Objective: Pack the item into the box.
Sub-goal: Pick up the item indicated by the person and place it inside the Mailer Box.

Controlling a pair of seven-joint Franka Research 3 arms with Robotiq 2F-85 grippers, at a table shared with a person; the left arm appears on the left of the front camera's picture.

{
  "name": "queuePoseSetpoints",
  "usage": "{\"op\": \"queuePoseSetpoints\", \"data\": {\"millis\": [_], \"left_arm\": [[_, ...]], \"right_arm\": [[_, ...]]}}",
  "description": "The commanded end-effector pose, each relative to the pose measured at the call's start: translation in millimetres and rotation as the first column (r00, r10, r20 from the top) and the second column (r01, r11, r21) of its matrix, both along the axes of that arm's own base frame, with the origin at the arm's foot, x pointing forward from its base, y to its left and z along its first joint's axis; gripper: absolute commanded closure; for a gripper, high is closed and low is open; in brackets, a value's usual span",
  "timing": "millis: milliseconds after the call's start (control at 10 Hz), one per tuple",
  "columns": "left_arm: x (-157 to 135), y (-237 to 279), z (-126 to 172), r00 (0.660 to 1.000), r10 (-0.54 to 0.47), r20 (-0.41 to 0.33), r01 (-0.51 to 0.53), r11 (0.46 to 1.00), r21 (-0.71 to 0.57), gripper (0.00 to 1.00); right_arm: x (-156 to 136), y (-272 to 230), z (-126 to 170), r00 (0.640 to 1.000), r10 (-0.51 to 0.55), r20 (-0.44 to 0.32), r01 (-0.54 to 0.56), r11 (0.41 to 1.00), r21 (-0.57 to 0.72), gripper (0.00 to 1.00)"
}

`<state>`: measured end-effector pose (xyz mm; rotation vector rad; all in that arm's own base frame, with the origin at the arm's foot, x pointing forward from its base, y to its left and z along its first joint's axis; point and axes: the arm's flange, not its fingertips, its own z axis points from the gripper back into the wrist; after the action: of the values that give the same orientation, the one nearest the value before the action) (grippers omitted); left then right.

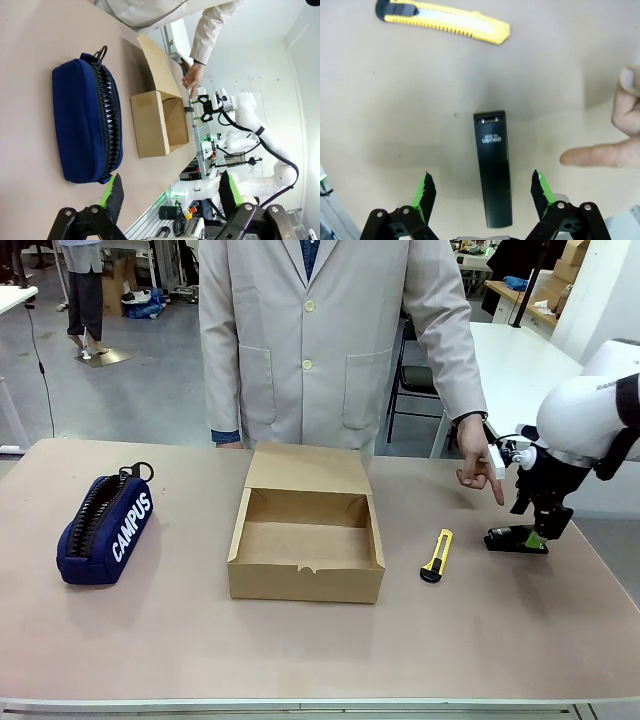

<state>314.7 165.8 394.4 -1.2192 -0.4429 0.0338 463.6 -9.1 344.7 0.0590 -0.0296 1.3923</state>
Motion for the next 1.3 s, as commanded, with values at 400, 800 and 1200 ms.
{"op": "queuePoseSetpoints", "data": {"millis": [400, 800, 1200], "left_arm": [[1.0, 0.1, 1.7, 1.000, -0.002, 0.030, 0.002, 1.000, -0.012, 0.00], [1.0, 0.1, 1.7, 1.000, -0.002, 0.030, 0.002, 1.000, -0.012, 0.00], [1.0, 0.1, 1.7, 1.000, -0.002, 0.030, 0.002, 1.000, -0.012, 0.00]], "right_arm": [[13.8, -10.8, -14.6, 1.000, -0.016, -0.022, 0.016, 1.000, 0.011, 0.00], [14.3, -11.4, -14.5, 0.999, -0.020, -0.044, 0.020, 1.000, -0.006, 0.60], [14.4, -11.7, -19.6, 0.998, -0.019, -0.060, 0.015, 0.998, -0.061, 1.00]]}}
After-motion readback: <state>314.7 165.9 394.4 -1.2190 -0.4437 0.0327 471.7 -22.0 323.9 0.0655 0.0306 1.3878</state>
